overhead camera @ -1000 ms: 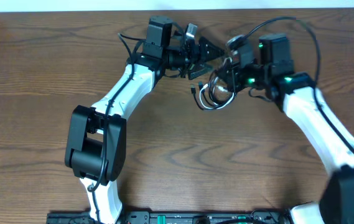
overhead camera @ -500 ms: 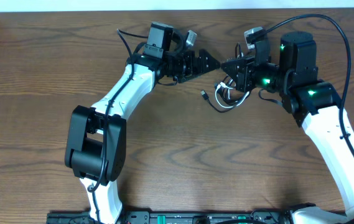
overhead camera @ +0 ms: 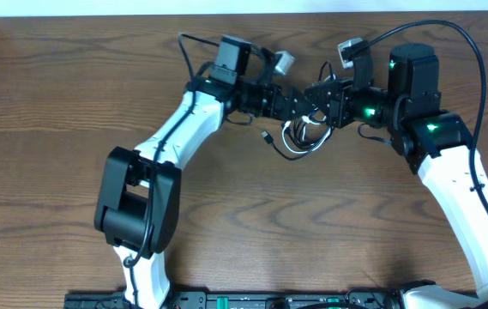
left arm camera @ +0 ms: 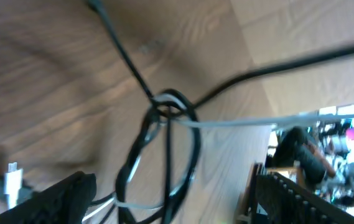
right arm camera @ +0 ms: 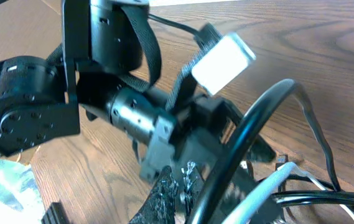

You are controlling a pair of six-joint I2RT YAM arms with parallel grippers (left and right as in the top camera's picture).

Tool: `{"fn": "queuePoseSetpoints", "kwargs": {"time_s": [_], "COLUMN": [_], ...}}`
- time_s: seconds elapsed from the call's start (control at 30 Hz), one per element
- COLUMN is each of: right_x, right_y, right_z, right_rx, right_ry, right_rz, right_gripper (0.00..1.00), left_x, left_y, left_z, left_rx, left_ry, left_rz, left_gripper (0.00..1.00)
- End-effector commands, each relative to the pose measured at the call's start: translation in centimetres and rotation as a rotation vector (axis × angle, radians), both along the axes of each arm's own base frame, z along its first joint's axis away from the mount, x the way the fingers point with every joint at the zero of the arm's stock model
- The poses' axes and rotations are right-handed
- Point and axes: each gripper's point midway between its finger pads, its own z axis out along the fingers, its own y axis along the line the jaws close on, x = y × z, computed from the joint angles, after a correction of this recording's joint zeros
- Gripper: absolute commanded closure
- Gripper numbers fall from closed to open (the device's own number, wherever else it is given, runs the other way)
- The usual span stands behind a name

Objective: Untangle cables

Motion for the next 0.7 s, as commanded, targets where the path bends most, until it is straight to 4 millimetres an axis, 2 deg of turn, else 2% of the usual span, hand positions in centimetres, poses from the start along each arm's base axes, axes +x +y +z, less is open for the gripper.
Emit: {"fn": "queuePoseSetpoints", "kwargs": {"time_s": [0.0, 0.1, 0.27, 0.67], "right_x": [0.0, -0.1, 0.1, 0.2], "right_y": [0.0, 0.0, -0.1, -0.2], "right_z": [0.7, 0.8, 0.9, 1.1], "right_rx": [0.021, 0.03, 0.031, 0.033], "right_ry": [-0.008, -0.007, -0.015, -0.021], "right_rz": [0.01, 0.02, 0.016, 0.015], "right_gripper": [0.99, 0.99, 0.99, 0.99], "left_x": [0.1, 0.3, 0.4, -1.2], "left_y": [0.4, 0.7, 0.7, -2.2], "left_z": [-1.3, -3.1, -3.5, -4.3], "left_rx": [0.094, 0.154, 0.156, 0.216], "left_ry": [-0.043, -0.019, 0.0, -0.054], "left_rz": [0.022, 0.05, 0.058, 0.025], "left_gripper": [0.15, 0.18, 0.3, 0.31]}}
